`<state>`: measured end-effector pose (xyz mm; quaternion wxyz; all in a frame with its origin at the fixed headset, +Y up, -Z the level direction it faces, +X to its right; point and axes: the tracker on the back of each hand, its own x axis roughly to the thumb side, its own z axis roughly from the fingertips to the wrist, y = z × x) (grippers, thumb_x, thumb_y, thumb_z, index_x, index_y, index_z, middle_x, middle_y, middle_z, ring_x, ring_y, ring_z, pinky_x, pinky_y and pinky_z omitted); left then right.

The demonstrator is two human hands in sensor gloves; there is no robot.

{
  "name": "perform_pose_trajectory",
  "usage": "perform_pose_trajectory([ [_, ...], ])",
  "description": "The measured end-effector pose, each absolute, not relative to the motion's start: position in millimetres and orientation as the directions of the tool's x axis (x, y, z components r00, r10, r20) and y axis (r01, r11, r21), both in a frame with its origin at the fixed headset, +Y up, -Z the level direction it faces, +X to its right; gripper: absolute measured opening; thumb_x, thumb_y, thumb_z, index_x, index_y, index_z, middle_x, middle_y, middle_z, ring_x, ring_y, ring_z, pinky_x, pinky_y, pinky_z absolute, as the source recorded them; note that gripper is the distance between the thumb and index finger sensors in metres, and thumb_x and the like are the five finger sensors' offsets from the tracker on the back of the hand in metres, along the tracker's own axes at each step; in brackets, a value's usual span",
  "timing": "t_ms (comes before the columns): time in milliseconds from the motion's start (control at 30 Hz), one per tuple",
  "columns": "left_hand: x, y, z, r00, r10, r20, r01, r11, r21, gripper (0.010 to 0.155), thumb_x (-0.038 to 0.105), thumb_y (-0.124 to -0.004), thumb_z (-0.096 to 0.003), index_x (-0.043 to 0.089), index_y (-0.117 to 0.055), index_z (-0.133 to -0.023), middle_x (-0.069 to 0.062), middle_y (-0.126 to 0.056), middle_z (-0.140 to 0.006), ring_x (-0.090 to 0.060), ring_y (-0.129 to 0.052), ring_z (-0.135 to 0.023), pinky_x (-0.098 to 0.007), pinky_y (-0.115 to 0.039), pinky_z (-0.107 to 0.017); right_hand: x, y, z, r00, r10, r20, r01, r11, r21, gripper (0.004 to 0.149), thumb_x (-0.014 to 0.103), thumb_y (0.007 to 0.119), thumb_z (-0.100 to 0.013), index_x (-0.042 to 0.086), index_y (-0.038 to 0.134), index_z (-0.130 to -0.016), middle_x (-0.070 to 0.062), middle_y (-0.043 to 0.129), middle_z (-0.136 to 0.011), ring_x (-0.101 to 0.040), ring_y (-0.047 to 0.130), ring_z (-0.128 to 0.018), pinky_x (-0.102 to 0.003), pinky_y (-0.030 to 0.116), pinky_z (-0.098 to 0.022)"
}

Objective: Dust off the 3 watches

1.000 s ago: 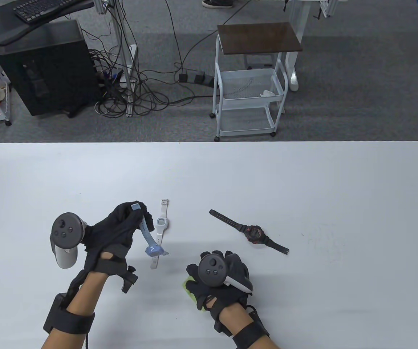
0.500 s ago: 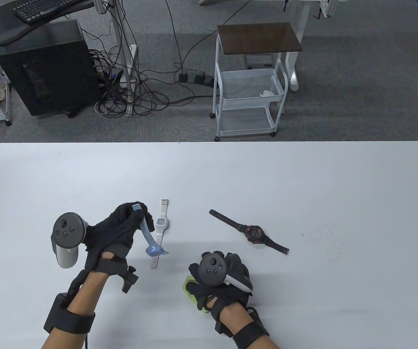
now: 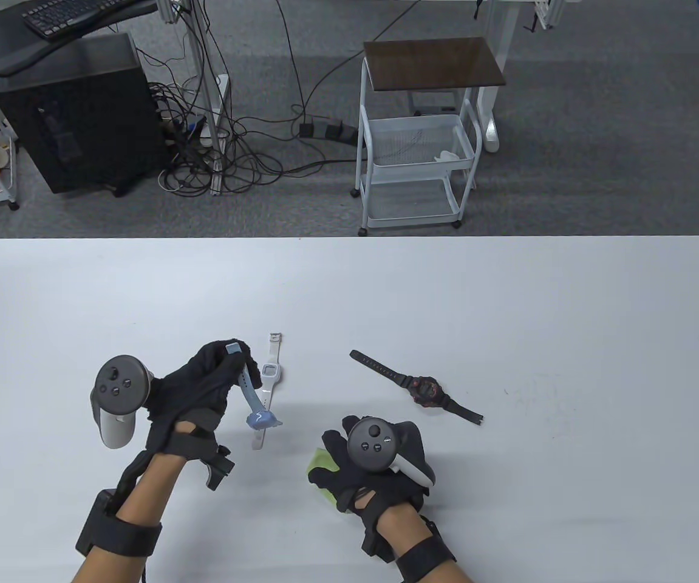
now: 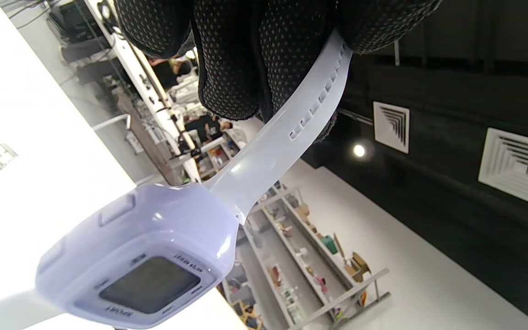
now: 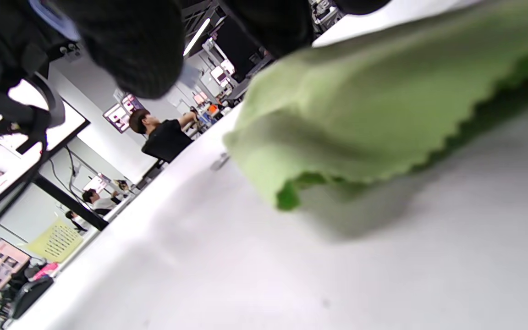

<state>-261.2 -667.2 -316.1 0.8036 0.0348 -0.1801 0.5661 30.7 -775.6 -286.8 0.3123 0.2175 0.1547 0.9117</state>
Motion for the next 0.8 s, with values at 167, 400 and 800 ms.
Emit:
perform_pose_trajectory([
  [167,-257,-672,-317,0.308,0.897,0.316,-0.917,0.369,-0.152,0.046,0.049,-0.066,-0.0623,0.019,-0.069,-0.096,0.012,-0.096,-0.076,-0.017,-0.094,-0.086,-0.048,-0.07,-0.07,39,-770,-290,-0.655,0.699,0.287,-0.578,-0.708,0.406,0.088,0.063,0.076,-0.041,0.005,0.054,-0.102,-0.034,0.034,-0.106,-0.064,0.029,-0.091,-0.079,0.015,-0.052],
  [400,-248,-681,-322,0.329,0.9,0.286,-0.909,0.384,-0.161,0.046,0.049,-0.066,-0.0623,0.018,-0.068,-0.096,0.012,-0.095,-0.077,-0.017,-0.094,-0.086,-0.048,-0.07,-0.07,66,-754,-298,-0.497,0.826,0.268,-0.777,-0.561,0.287,0.091,0.067,0.074,-0.041,0.003,0.05,-0.103,-0.034,0.032,-0.106,-0.065,0.028,-0.091,-0.08,0.016,-0.052],
  [800,-202,-701,-356,0.376,0.918,0.128,-0.865,0.397,-0.305,0.046,0.049,-0.066,-0.0619,0.018,-0.069,-0.096,0.012,-0.096,-0.075,-0.016,-0.095,-0.084,-0.047,-0.071,-0.07,100,-744,-305,-0.272,0.928,0.255,-0.936,-0.316,0.152,0.089,0.066,0.072,-0.044,0.002,0.052,-0.103,-0.036,0.034,-0.106,-0.066,0.03,-0.09,-0.081,0.017,-0.051],
])
